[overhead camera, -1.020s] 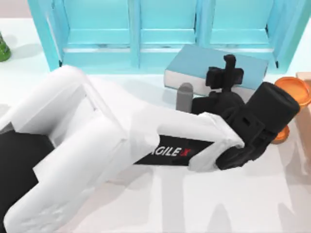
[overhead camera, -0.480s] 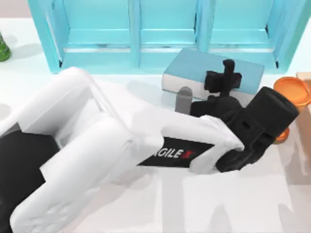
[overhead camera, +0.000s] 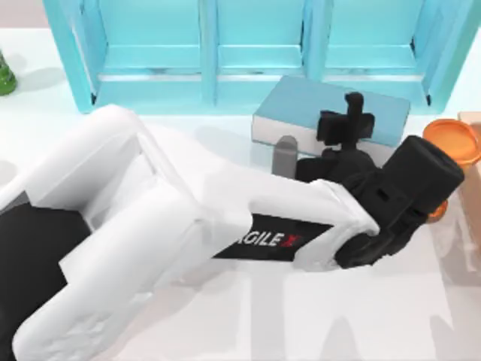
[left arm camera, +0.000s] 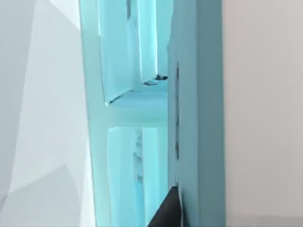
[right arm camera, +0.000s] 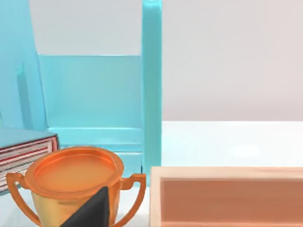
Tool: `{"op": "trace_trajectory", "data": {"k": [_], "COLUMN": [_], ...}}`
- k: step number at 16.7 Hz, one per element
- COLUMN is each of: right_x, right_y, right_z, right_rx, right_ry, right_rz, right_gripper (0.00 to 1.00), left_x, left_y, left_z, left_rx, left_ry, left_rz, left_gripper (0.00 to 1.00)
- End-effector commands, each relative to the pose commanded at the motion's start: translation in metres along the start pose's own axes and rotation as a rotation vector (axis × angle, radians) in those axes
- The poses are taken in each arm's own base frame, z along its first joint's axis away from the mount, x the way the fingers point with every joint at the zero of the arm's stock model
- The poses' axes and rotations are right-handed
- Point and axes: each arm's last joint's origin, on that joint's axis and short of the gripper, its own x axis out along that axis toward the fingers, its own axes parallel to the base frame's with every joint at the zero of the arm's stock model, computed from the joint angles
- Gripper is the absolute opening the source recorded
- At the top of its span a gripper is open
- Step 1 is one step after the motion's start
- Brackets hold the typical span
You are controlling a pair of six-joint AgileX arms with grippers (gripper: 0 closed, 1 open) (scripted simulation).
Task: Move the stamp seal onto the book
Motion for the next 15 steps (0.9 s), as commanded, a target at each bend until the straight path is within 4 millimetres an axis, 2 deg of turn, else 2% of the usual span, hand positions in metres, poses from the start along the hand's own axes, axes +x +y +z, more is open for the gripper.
{"op": "trace_trajectory", "data": {"k": [4,7,12,15], "right_x": [0.000,0.000,0.000,0.000], "right_y": [0.000,0.000,0.000,0.000], "right_z": [0.000,0.000,0.000,0.000], "right_rx": [0.000,0.000,0.000,0.000], "right_ry": [0.000,0.000,0.000,0.000], "right_rz": [0.000,0.000,0.000,0.000], "right_gripper": [1.00,1.00,1.00,1.00], "left_x": [-0.004,0.002,0.013,0.010], "left_y": [-0.002,0.006,0.039,0.035], "left_z": [-0.004,0.001,0.005,-0.001], "left_rx": [-0.017,0.013,0.075,0.025], "left_ry": [0.017,0.000,-0.012,0.001], "left_rz": [-0.004,0.010,0.042,0.017], "left_gripper": [0.00,0.00,0.00,0.00]}}
